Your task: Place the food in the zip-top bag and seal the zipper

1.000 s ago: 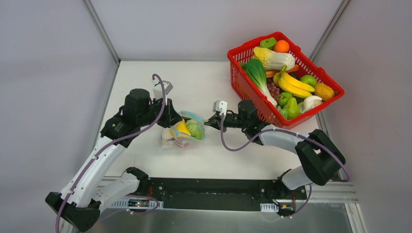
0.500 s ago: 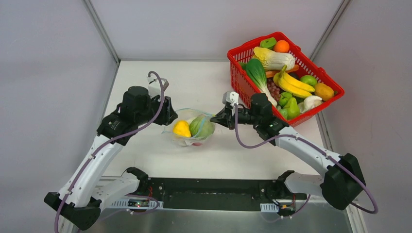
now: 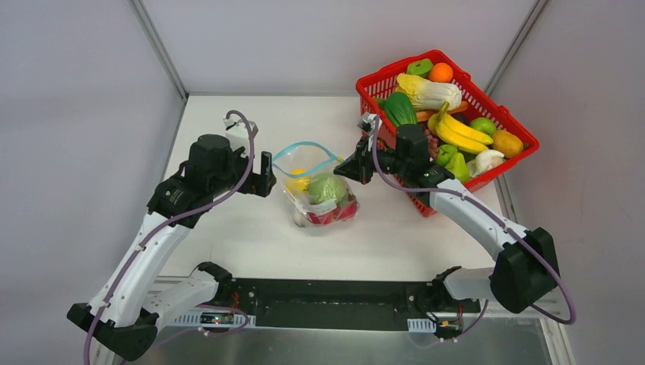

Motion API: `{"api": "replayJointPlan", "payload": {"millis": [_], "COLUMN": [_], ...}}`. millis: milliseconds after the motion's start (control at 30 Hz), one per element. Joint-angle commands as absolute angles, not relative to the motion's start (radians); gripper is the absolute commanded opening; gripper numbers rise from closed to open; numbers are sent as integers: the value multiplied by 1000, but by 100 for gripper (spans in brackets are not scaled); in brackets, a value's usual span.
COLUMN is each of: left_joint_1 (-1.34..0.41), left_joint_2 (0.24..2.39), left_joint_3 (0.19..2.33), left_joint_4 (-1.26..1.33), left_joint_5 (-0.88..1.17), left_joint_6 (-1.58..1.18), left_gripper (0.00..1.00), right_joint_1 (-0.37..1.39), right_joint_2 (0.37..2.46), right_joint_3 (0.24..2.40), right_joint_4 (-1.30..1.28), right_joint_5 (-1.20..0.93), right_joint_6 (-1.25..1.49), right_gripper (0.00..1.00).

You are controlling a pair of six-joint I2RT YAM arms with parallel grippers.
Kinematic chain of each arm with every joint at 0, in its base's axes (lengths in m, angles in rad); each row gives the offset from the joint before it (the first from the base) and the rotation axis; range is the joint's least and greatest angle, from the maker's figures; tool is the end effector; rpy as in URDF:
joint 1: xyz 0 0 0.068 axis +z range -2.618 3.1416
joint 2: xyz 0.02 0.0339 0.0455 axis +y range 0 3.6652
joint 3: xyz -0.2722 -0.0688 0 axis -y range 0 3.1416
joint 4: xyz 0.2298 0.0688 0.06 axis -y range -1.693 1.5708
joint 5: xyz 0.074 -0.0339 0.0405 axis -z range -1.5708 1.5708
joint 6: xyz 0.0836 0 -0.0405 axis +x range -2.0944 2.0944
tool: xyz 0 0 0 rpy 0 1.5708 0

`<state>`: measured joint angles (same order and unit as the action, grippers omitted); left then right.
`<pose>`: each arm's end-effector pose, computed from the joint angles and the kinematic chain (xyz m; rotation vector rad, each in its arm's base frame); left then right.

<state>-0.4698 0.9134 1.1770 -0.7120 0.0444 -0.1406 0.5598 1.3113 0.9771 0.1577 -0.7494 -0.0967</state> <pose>0.1783 -0.0947 0.3785 0.3633 2.0130 -0.4297 0.2409 0.2182 0.3341 -1.0861 1.4394 0.9847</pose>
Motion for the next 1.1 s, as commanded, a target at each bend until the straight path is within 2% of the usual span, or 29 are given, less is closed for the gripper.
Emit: {"api": "replayJointPlan", "payload": {"millis": [0, 300, 533, 733, 867, 967, 1033, 1067], "left_joint_1": [-455, -398, -390, -390, -390, -390, -390, -390], "left_joint_2": [926, 897, 833, 852, 844, 835, 839, 840], "left_joint_3": [1112, 901, 684, 632, 555, 536, 558, 570], "left_joint_4": [-653, -294, 26, 171, 363, 398, 347, 309], "left_joint_5": [-40, 163, 256, 388, 406, 451, 461, 459], "left_joint_6": [-194, -286, -258, -202, -209, -186, -159, -144], "left_gripper": [89, 89, 74, 59, 50, 38, 18, 4], "right_joint_1": [554, 540, 525, 526, 525, 524, 524, 523], "right_joint_2": [1287, 1210, 1201, 1208, 1201, 1193, 1183, 1178], "right_joint_3": [957, 864, 826, 823, 818, 812, 807, 803], "right_joint_4": [212, 193, 225, 237, 242, 241, 242, 242], "right_joint_5": [-789, -805, -809, -812, -807, -792, -782, -772], "right_joint_6": [-74, -188, -172, -167, -170, -169, -169, -169], "right_gripper": [0, 0, 0, 0, 0, 0, 0, 0]}}
